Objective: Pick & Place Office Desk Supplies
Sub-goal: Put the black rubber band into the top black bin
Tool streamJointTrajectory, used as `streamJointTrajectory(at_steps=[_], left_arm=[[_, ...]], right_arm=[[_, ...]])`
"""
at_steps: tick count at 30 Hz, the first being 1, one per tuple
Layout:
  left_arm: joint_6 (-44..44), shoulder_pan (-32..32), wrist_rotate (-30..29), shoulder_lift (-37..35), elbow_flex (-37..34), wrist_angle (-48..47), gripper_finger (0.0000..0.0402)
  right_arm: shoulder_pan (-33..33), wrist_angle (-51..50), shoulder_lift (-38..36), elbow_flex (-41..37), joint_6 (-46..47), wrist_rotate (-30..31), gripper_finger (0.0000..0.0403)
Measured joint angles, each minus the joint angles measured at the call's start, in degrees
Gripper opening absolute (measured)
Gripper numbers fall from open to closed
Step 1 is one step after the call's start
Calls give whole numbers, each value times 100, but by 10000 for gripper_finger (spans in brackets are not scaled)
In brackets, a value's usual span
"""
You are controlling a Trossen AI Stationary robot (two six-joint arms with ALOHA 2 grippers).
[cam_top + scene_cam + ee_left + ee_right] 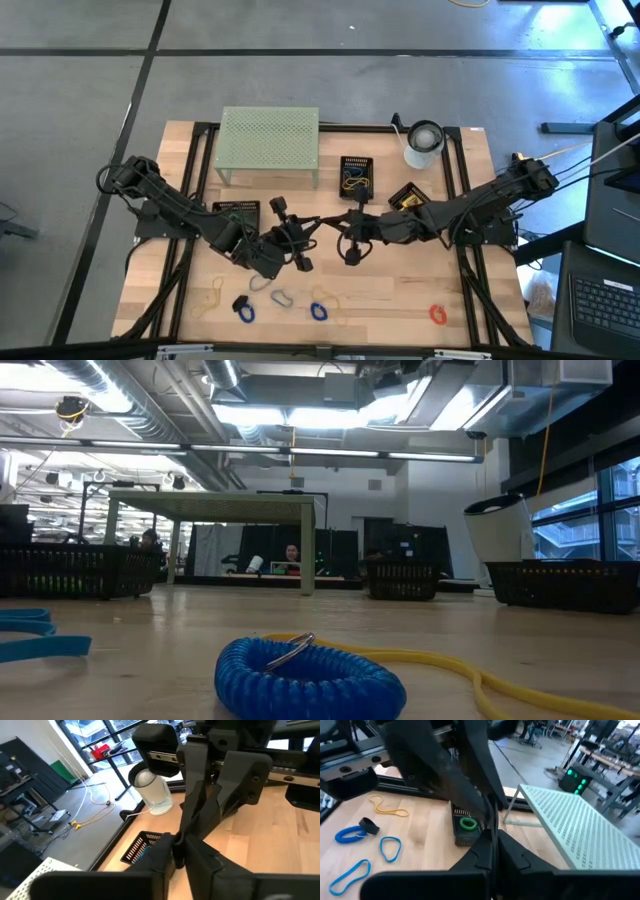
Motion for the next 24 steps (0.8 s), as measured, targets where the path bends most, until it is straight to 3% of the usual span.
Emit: streamJointTrajectory(at_steps=[11, 17, 24], left_arm=[[-329, -2, 154, 0, 0, -1, 156], [-843, -15, 154, 0, 0, -6, 165], [-1029, -182, 160, 0, 0, -118, 158]], right_arm=[[-756, -2221, -692, 0, 1519, -23, 5], [-1554, -3553, -474, -76, 2576, -257, 5], [-2267, -3552, 20, -342, 2960, -613, 6]])
